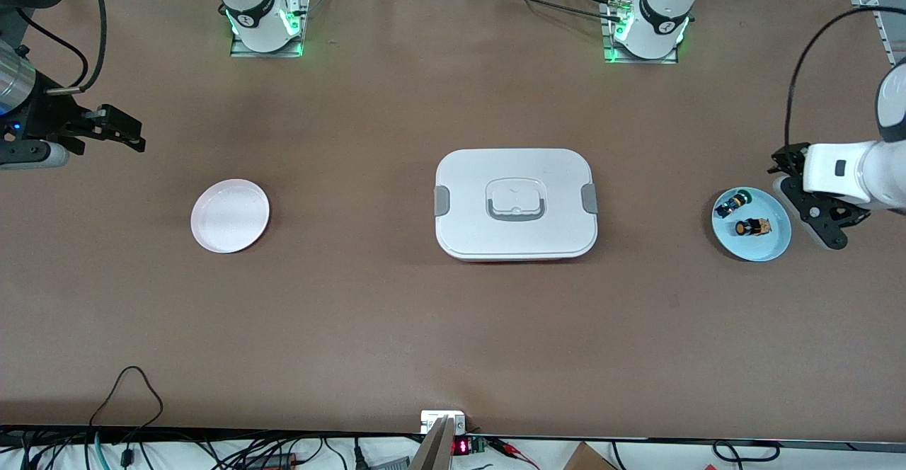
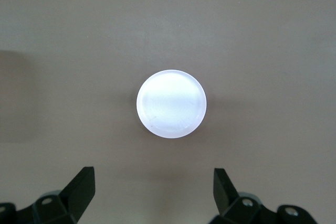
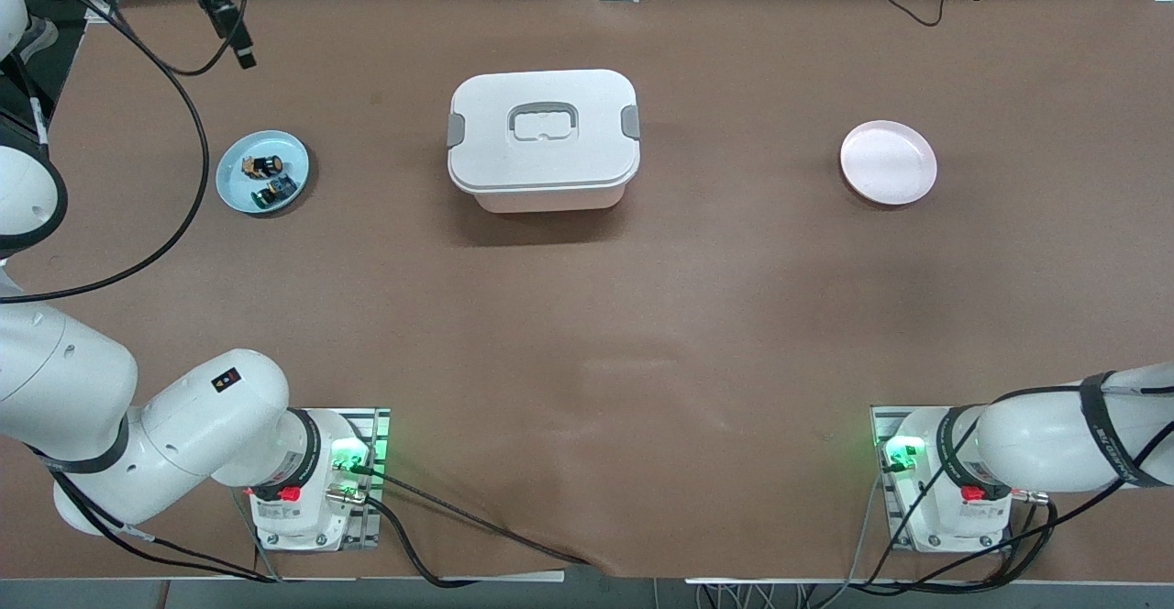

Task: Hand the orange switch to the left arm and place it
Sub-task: 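Open the left gripper and lift it away from the bowl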

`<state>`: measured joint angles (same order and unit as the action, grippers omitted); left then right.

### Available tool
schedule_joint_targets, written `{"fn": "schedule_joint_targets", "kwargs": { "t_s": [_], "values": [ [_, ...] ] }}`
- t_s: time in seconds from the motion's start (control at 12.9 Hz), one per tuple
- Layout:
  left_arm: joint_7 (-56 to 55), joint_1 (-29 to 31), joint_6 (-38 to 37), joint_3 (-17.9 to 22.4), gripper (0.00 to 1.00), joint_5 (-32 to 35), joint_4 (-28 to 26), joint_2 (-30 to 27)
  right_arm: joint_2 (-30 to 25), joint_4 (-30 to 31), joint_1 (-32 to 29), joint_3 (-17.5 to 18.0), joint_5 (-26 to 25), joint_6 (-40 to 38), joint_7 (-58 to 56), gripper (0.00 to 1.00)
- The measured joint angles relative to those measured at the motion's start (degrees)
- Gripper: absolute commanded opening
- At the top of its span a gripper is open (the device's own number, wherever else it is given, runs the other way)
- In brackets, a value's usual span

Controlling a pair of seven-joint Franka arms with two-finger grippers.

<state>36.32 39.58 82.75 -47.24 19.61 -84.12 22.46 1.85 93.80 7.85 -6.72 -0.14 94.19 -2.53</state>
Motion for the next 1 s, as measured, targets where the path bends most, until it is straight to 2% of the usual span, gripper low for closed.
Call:
{"fn": "schedule_joint_targets", "kwargs": {
  "t_s": [0.15,0.23,0.46,0.69,0.85,1.0],
  "values": [
    [-8.47,-2.19,-1.14,1.1,1.0,-3.31,1.64,-0.93,-0.01,-0.28,0.02,0.0,0.0,0.06,-0.2,1.0],
    [-12.37,-5.41,-1.22,4.86,1.0,-5.53,1.97,-1.92,-0.02,-0.36,0.01,0.0,0.01,0.06,-0.2,1.0],
    [-24.34,-19.22,-0.58,21.94,1.0,-15.15,2.12,-5.1,-0.03,-0.47,0.02,0.01,0.02,0.06,-0.2,1.0],
    [-31.56,-26.97,6.13,31.31,1.0,-17.8,-0.65,-8.96,-0.01,-0.47,0.07,0.12,0.02,0.06,0.17,1.0],
    [-33.34,-35.99,10.91,41.03,1.0,-17.92,-5.5,-13.2,0.07,-0.47,0.21,0.3,0.02,-0.04,0.32,1.0],
    [-33.79,-41.9,13.86,46.77,1.0,-17.94,-9.72,-17.31,0.12,-0.46,0.55,0.38,0.02,-0.06,0.4,1.0]
  ]
}}
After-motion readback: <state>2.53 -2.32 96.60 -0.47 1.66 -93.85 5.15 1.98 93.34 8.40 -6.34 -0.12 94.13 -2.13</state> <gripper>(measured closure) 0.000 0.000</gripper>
